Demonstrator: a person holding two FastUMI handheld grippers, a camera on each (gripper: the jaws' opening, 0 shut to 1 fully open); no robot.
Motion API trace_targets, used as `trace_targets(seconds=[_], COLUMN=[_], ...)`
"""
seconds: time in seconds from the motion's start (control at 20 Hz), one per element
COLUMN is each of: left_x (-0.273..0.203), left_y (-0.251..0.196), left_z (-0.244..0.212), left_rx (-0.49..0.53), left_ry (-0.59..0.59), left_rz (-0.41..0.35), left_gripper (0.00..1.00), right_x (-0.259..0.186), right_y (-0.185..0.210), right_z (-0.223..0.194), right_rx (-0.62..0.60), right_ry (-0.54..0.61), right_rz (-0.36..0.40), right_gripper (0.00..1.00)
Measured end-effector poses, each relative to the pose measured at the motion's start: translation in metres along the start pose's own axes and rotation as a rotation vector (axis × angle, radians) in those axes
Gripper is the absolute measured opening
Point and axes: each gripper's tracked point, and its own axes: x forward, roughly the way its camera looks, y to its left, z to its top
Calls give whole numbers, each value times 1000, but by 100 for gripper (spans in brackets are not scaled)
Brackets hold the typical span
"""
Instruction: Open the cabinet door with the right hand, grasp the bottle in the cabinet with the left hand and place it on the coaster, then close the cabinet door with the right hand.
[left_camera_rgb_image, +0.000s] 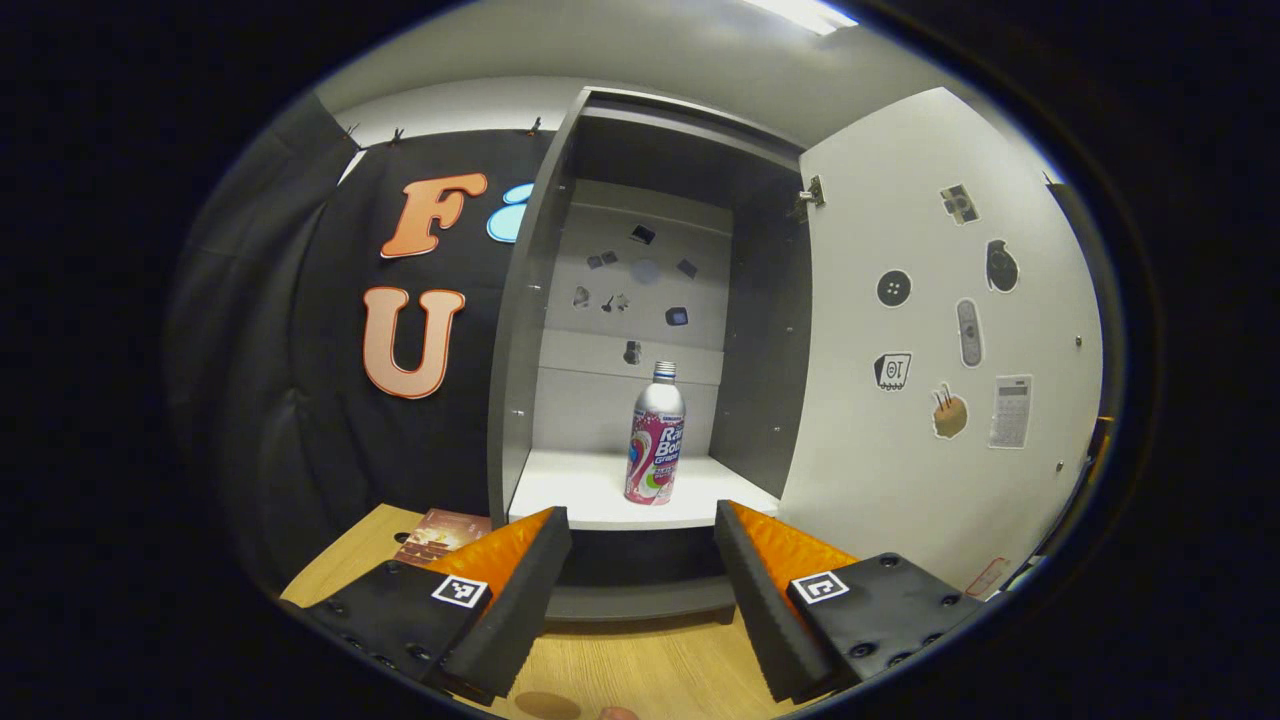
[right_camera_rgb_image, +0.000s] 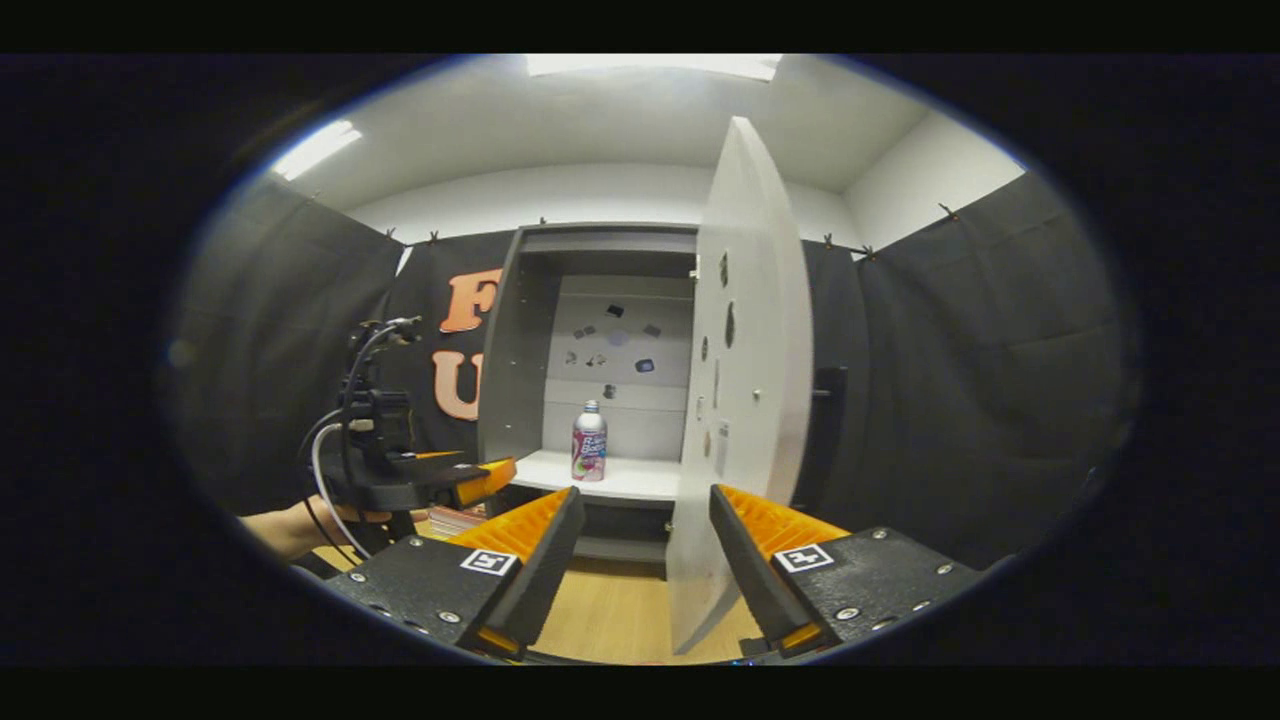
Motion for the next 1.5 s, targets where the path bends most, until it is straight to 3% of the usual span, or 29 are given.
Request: trace_targets(seconds=[0.1, 0.3, 0.4, 0.65, 0.8, 1.0, 1.5], left_x=[17, 56, 76, 120, 141, 166, 228], left_y=[5, 10, 15, 13, 2, -5, -18], left_z=[-3, -9, -13, -19, -19, -21, -23], left_rx=[17, 25, 40, 71, 26, 15, 68], left_ry=[3, 17, 24, 34, 22, 18, -2], left_rz=[-15, -75, -104, -180, -236, -246, -224], left_gripper=[95, 95, 94, 95, 95, 95, 95], right_x=[22, 58, 78, 123, 133, 141, 158], right_y=[15, 44, 52, 55, 44, 26, 19], right_z=[-5, -9, -14, -24, -32, -40, -64], right_rx=[-9, -3, -9, 1, -3, -38, 9], right_ry=[3, -4, 2, -11, -3, 26, 74], right_rz=[-3, -20, -48, -138, -177, -219, -188], right_gripper=[85, 82, 87, 90, 91, 92, 92])
